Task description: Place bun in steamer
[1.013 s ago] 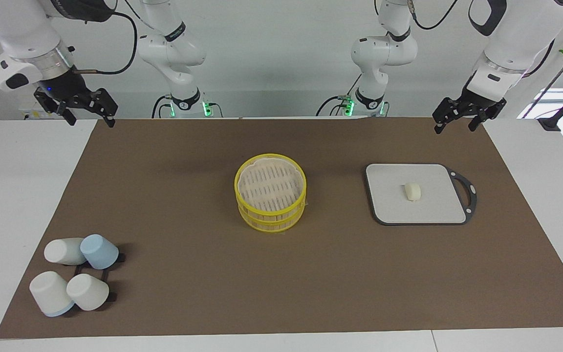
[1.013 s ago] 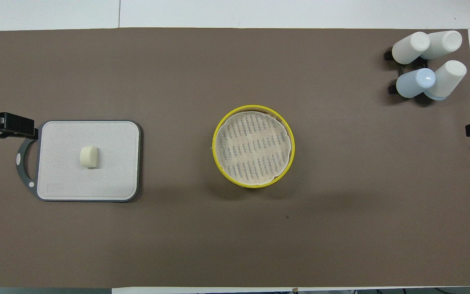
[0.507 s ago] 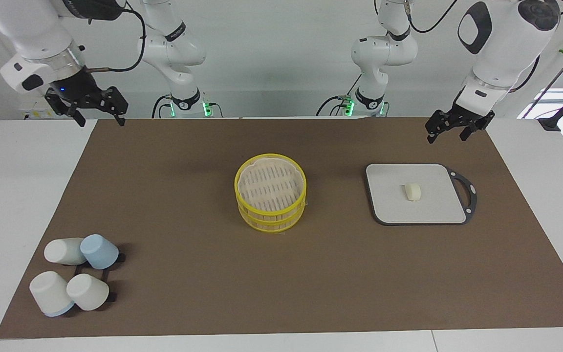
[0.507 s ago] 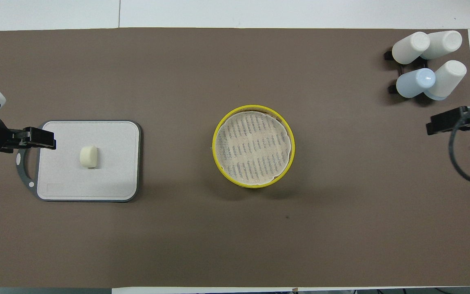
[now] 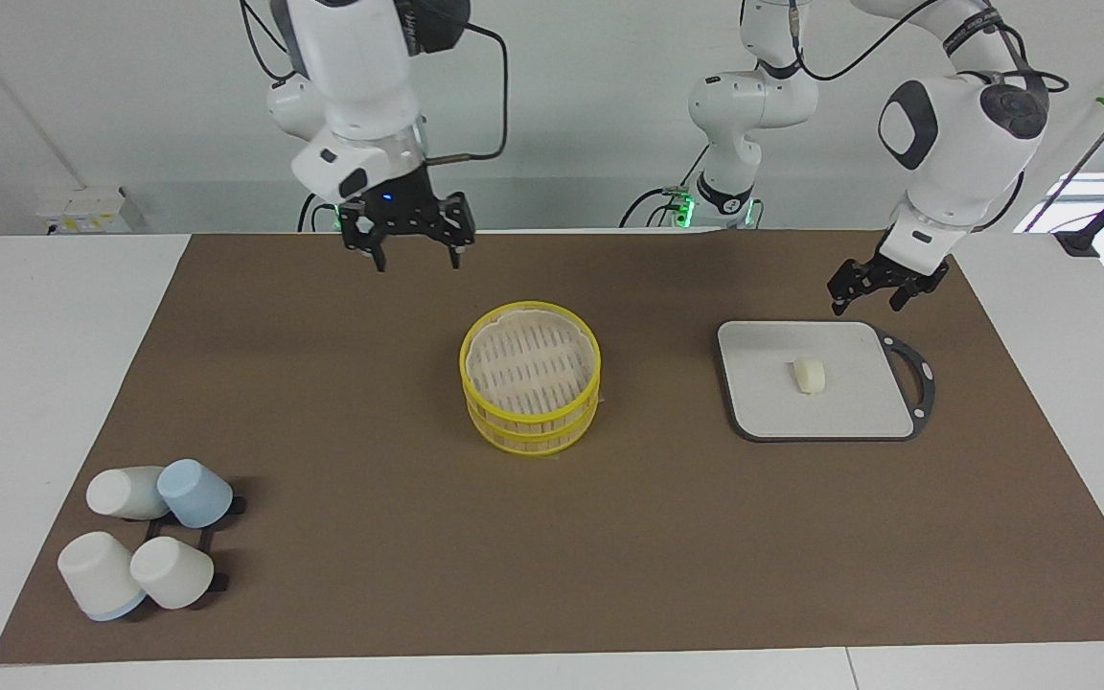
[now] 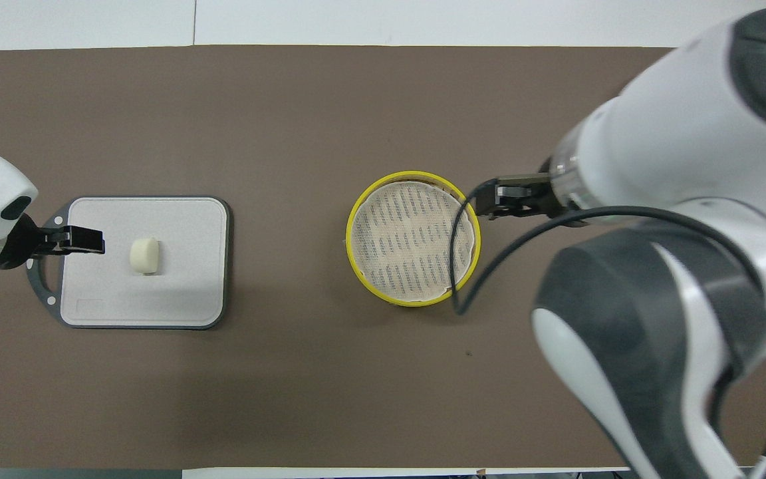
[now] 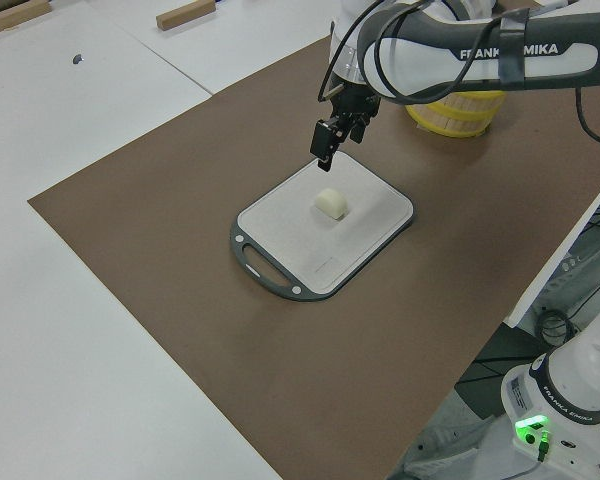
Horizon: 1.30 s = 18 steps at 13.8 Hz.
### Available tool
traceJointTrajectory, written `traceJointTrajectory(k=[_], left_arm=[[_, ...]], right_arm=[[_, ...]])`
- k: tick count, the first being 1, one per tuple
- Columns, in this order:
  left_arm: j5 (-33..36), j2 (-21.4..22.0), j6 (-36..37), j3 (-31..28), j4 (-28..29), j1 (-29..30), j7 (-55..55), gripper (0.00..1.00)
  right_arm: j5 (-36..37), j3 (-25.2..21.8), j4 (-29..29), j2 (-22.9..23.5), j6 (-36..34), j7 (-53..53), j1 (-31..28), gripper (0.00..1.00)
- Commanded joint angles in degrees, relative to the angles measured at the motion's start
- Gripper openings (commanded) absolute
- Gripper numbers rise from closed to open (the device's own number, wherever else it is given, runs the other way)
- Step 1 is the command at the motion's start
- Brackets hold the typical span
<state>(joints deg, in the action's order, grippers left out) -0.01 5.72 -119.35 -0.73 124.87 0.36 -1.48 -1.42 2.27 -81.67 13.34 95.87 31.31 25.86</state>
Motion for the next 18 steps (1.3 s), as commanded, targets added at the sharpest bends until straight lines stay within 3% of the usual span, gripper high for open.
traceJointTrajectory(k=[1,6,12,13,15,17,18], left_arm=[[-0.61,-1.49,-8.41,0.12,6.07,-0.97,-0.98,1.00],[-0.61,-7.03,-18.35,0.21,8.37,-1.23,-0.89,1.00],[-0.61,-9.41,-25.14,0.21,10.57,-2.55,-1.07,0.98],[-0.61,-9.42,-25.05,0.21,10.57,-2.64,-1.07,0.91],[-0.61,-9.42,-24.53,0.21,10.48,-2.81,-1.15,0.59],[-0.61,-9.42,-24.44,0.21,10.40,-2.73,-1.50,0.39],[-0.61,-9.42,-24.26,0.21,10.22,-2.73,-1.77,0.38]], right_arm=[[1.42,-0.52,6.87,9.50,6.05,7.16,5.76,1.00],[8.26,-0.43,2.85,14.61,13.80,8.68,13.06,1.00],[7.48,-0.25,-7.53,11.54,23.56,8.94,13.51,1.00],[7.13,-0.25,-9.54,10.84,25.31,9.11,13.17,1.00],[4.42,-0.25,-12.37,10.05,29.10,9.20,13.25,0.97],[4.41,-0.25,-13.34,9.69,29.11,9.20,13.51,0.75],[4.41,-0.25,-13.52,9.60,29.02,9.20,13.51,0.69]])
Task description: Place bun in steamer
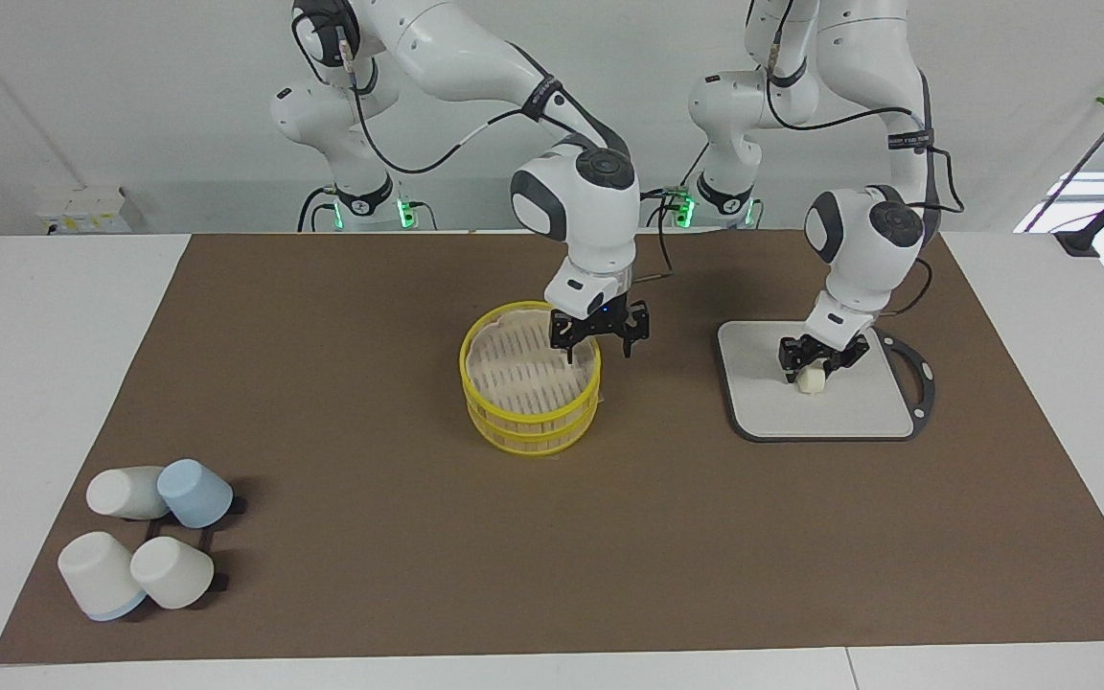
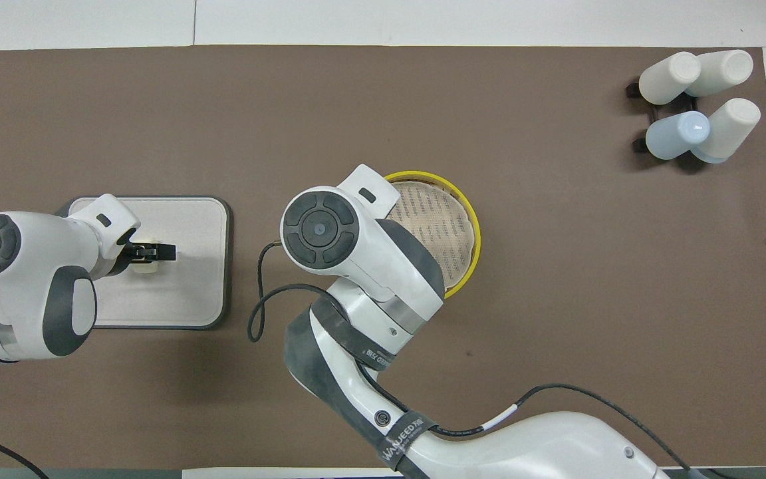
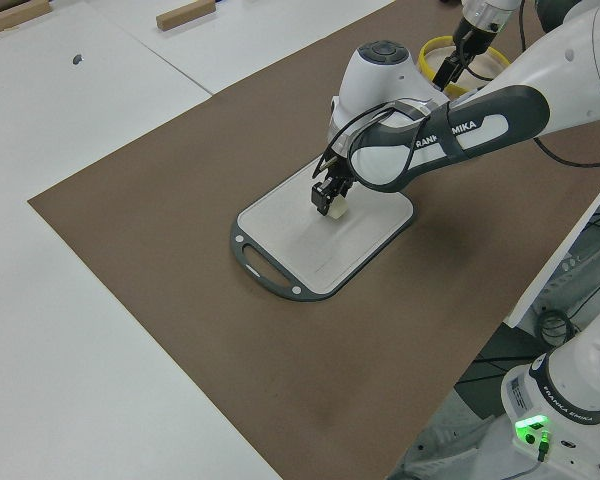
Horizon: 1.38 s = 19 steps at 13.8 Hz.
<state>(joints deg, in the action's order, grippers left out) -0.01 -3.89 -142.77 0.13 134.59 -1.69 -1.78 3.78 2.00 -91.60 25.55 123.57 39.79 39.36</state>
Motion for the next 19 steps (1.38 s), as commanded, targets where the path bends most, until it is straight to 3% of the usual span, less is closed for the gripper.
traceJointTrajectory(k=[1,4,6,8,12,16,19], left_arm=[[-0.61,0.20,-0.84,-0.66,0.50,-0.60,-1.47,0.38],[-0.61,-0.15,0.12,-0.66,-0.73,-0.51,-1.38,0.38],[-0.87,-1.03,6.94,-0.57,-6.33,-0.77,-0.86,0.38],[-0.96,-0.77,14.85,-0.48,-11.61,-0.86,-0.59,0.38],[-1.05,0.72,26.56,0.22,-20.23,-2.08,5.19,0.38],[-1.13,1.87,36.59,0.22,-27.18,-3.58,8.02,0.39],[-1.13,2.66,36.78,1.09,-27.19,-3.93,11.09,0.39]], right_arm=[[-0.79,0.02,-4.11,-2.70,1.50,0.64,0.01,0.62],[-0.79,0.02,-4.90,-3.14,1.76,0.64,0.01,0.51],[-0.79,0.02,-5.52,-3.23,1.76,0.64,0.10,0.50],[-0.79,0.02,-5.87,-3.40,1.76,0.64,0.19,0.41],[-0.79,0.02,-5.79,-3.49,1.68,0.56,0.01,0.02],[-0.79,-0.07,-2.64,-3.14,-1.12,0.21,-0.60,0.00],[-0.70,-0.33,8.25,-2.26,-13.24,-6.00,-3.84,0.00]])
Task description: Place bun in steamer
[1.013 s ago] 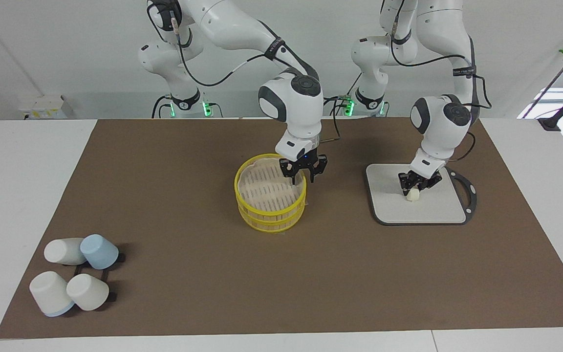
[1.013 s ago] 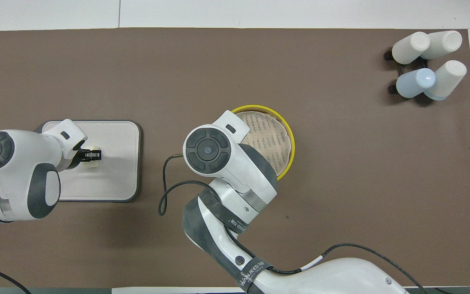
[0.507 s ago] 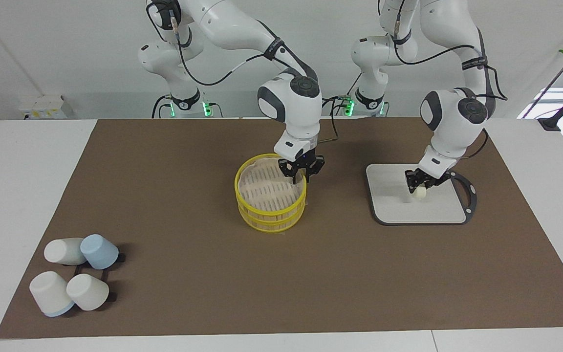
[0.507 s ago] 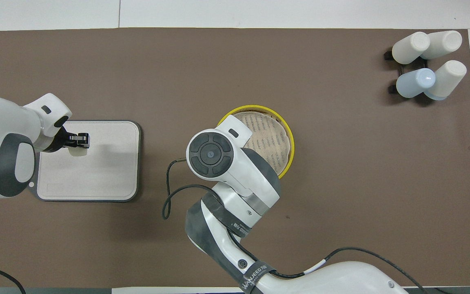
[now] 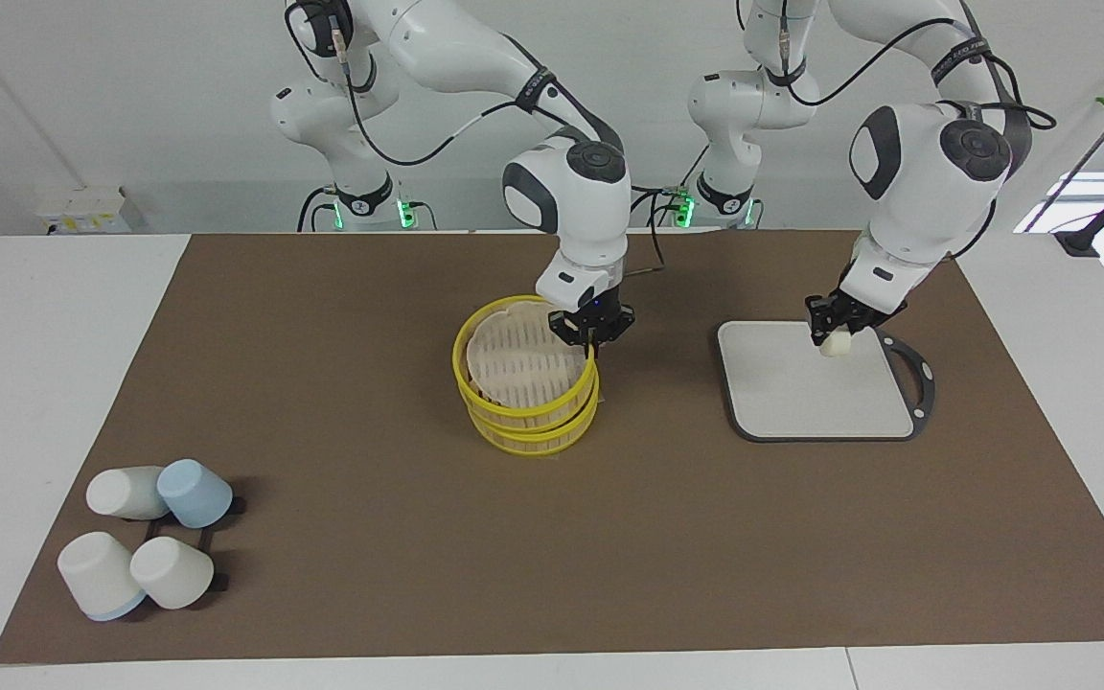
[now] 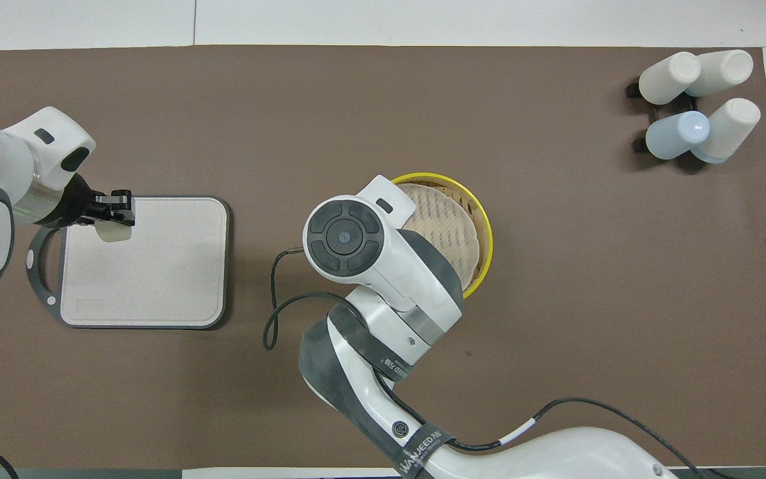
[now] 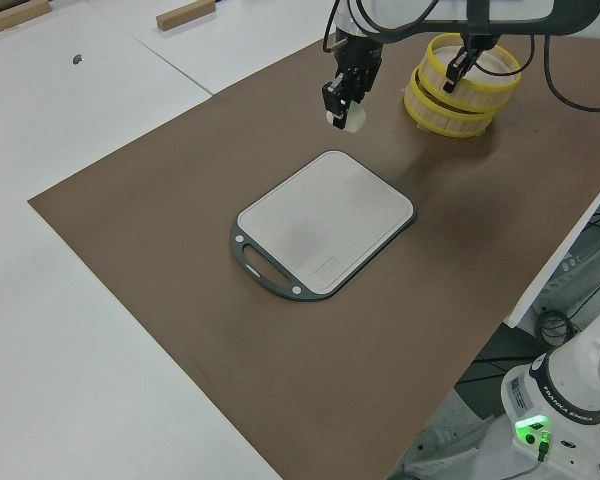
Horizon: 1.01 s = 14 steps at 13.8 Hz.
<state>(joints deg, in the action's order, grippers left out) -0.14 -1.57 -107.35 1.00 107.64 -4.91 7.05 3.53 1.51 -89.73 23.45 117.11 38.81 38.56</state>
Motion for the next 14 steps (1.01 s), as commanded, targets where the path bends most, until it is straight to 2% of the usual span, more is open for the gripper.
traceJointTrajectory(k=[1,4,7,8,10,11,13,14], left_arm=[[-1.00,0.34,1.09,0.84,-0.33,-0.98,3.84,0.39],[-1.00,0.16,-0.49,1.72,-0.42,-5.97,13.92,0.39],[-1.00,-0.80,-3.56,1.81,-1.20,-15.10,28.68,0.40],[-0.91,-2.20,-4.44,1.81,-1.99,-18.87,34.12,0.40],[-0.56,-8.16,-7.07,1.72,-5.93,-26.26,44.59,0.42],[-0.47,-10.10,-9.44,1.72,-6.65,-28.82,46.81,0.42],[-0.47,-11.17,-12.96,1.72,-5.17,-32.17,47.01,0.41],[-0.47,-13.44,-14.28,1.63,-5.25,-33.84,47.70,0.41]], right_arm=[[-0.80,-0.01,6.58,-0.94,-7.59,-8.97,-5.75,0.00],[-1.16,0.07,6.32,-4.45,-12.42,-22.24,-14.01,0.00],[-1.16,0.08,5.71,-6.30,-16.03,-33.59,-20.35,0.00],[-1.16,0.16,5.27,-6.65,-17.00,-37.10,-22.37,0.00],[-1.33,0.16,4.83,-7.01,-17.62,-43.44,-26.15,0.00],[-1.42,0.16,4.22,-7.10,-17.53,-45.47,-27.30,0.00],[-1.51,0.16,3.77,-7.36,-17.36,-46.63,-28.19,0.00],[-1.60,0.16,3.60,-7.45,-17.36,-46.63,-28.10,0.00]])
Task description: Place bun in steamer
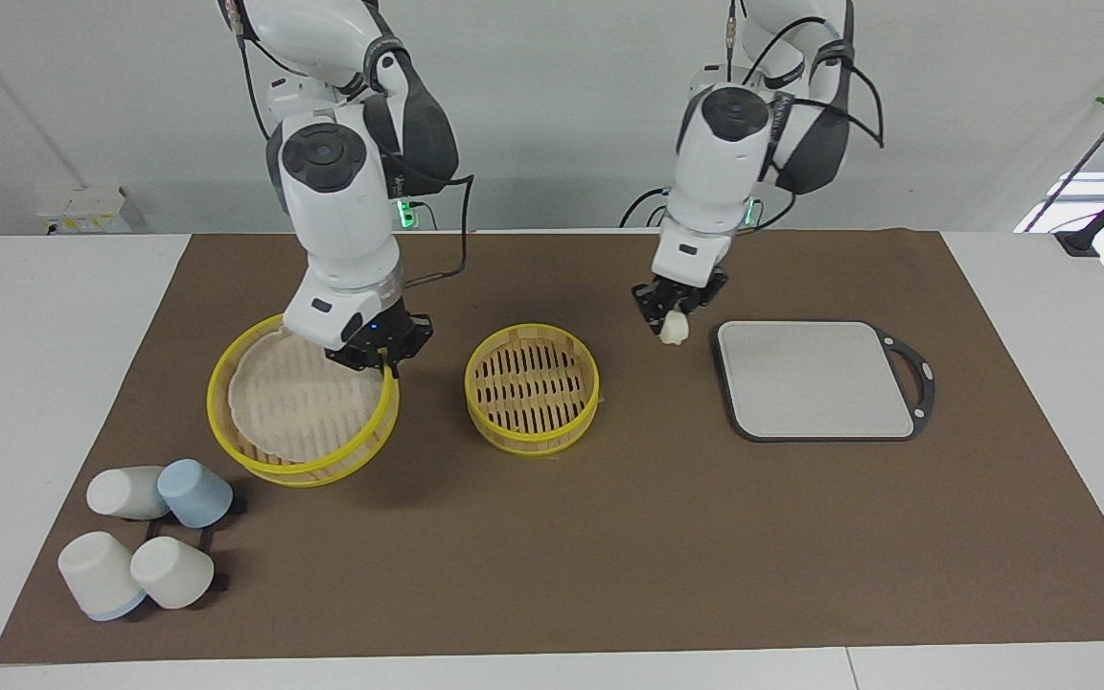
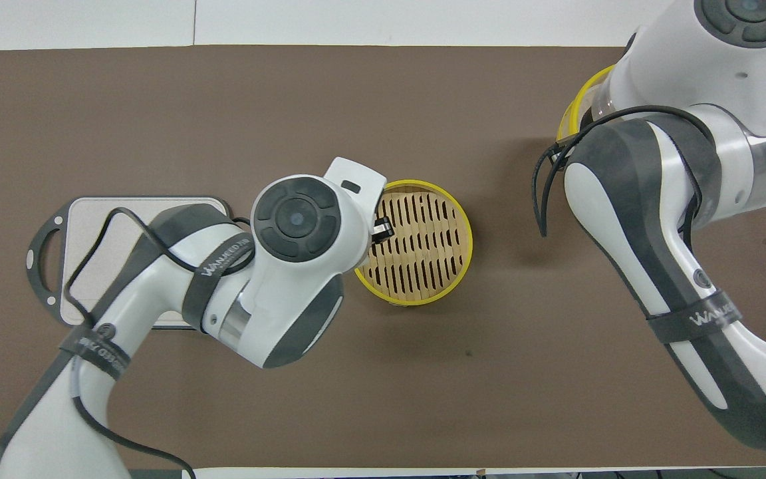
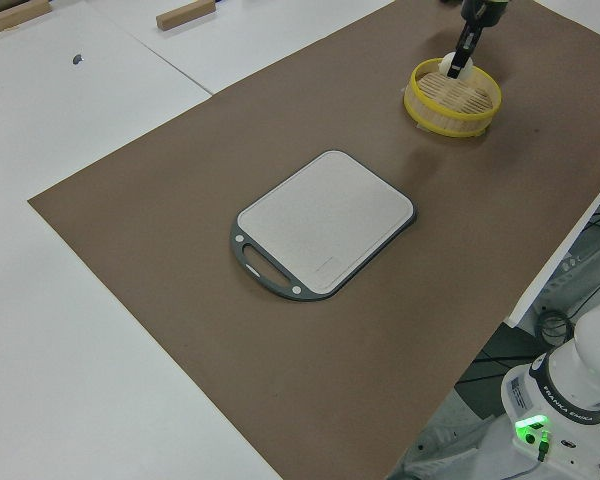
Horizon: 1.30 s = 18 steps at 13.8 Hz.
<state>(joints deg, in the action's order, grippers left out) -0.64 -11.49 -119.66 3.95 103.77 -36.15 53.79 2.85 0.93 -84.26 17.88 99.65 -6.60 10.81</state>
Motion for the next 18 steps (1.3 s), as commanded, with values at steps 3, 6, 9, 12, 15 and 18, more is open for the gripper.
traceJointTrajectory(k=[3,6,9,12,15,18], left_arm=[[4.50,-9.94,-9.96,-1.40,-0.68,-6.65,6.93,0.41],[4.77,-11.18,-11.91,-1.40,-0.06,-6.83,6.94,0.42],[4.77,-11.36,-11.83,-1.40,-0.23,-6.83,7.03,0.76],[4.77,-10.31,-9.99,-1.31,-0.50,-6.14,7.20,1.00],[4.16,-2.86,-2.72,-1.32,-0.32,-1.94,5.98,1.00],[3.37,4.26,6.16,-1.49,-0.67,3.43,1.95,1.00]], right_arm=[[-1.09,0.74,-3.01,-2.33,0.64,-1.22,-0.35,0.00],[-1.09,0.74,-3.27,-2.50,0.72,-1.13,-0.35,0.00],[-1.09,0.74,-3.27,-2.50,0.72,-1.04,-0.17,0.00],[-1.09,0.66,-3.27,-2.42,0.90,-0.87,0.00,0.00],[-1.18,0.74,-3.27,-2.42,1.51,-0.26,0.79,0.00],[-1.27,1.01,-3.19,-2.33,3.88,3.77,3.41,0.00]])
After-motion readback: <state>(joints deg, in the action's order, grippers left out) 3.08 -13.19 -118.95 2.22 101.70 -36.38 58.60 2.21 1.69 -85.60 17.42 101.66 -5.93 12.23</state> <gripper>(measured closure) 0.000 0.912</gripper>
